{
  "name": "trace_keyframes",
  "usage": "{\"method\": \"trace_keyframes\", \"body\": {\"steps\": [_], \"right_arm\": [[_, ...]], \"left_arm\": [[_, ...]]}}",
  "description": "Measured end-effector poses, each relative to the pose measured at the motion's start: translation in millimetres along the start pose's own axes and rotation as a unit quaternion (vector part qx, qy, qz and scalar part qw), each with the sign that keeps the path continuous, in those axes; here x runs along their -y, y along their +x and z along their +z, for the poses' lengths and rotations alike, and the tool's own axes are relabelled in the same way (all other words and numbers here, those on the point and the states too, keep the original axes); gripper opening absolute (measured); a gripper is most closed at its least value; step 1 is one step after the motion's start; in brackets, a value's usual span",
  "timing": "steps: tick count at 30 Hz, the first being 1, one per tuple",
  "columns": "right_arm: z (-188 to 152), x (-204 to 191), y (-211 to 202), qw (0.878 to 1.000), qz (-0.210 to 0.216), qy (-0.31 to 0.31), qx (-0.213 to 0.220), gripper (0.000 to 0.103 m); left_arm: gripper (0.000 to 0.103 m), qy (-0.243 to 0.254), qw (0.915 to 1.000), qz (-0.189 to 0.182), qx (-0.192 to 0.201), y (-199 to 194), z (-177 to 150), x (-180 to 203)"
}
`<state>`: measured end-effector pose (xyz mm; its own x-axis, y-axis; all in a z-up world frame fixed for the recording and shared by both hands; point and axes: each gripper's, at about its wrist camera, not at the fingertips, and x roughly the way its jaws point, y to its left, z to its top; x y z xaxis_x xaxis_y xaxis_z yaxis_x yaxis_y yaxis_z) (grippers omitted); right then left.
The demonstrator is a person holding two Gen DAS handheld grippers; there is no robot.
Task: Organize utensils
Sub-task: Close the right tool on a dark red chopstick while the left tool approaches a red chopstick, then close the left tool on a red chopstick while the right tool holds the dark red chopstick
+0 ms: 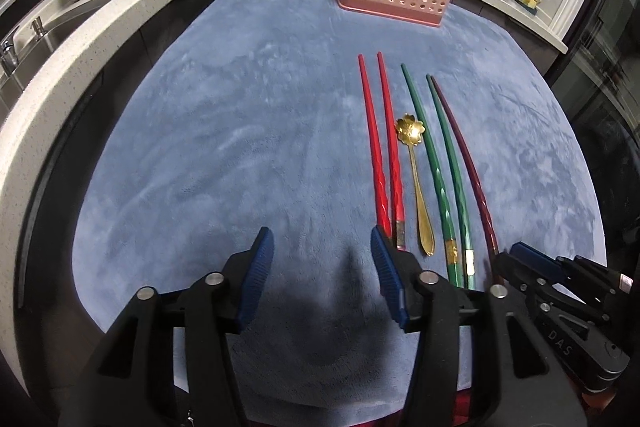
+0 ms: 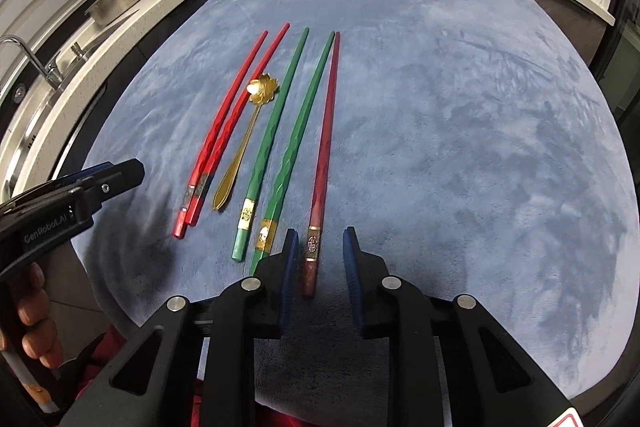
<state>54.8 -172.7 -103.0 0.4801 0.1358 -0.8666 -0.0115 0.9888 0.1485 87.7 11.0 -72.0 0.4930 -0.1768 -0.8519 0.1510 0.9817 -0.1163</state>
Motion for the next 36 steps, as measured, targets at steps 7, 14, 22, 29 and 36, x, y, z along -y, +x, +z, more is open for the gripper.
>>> {"method": "trace_keyframes", "body": {"steps": [7,14,22,29,36], "right_arm": [[-1.8,-3.4,8.8,1.000,-0.003,-0.008,-0.010,0.018],[-2.6,-2.4,10.8,1.000,-0.011,-0.006,-0.010,0.008],[-6.6,4.3,7.0,1.000,-0.012,0.009,-0.009,0.007],[-7.6,7.2,6.2,1.000,-0.009,0.016,-0.010,0.007],[-7.6,7.1,6.3,1.000,-0.009,0.016,-0.010,0.007]], "left_arm": [[0.054,0.009,0.9999,-0.005,-0.011,6.0,-3.8,5.5],[0.058,0.019,0.9995,-0.014,-0.023,12.0,-7.3,12.2],[0.058,0.026,0.9991,-0.015,-0.030,18.4,-8.0,17.6],[0.057,0.029,0.9989,-0.007,-0.037,27.4,-7.3,19.0],[0.055,0.023,0.9988,-0.007,-0.043,33.5,-7.7,15.7]]}}
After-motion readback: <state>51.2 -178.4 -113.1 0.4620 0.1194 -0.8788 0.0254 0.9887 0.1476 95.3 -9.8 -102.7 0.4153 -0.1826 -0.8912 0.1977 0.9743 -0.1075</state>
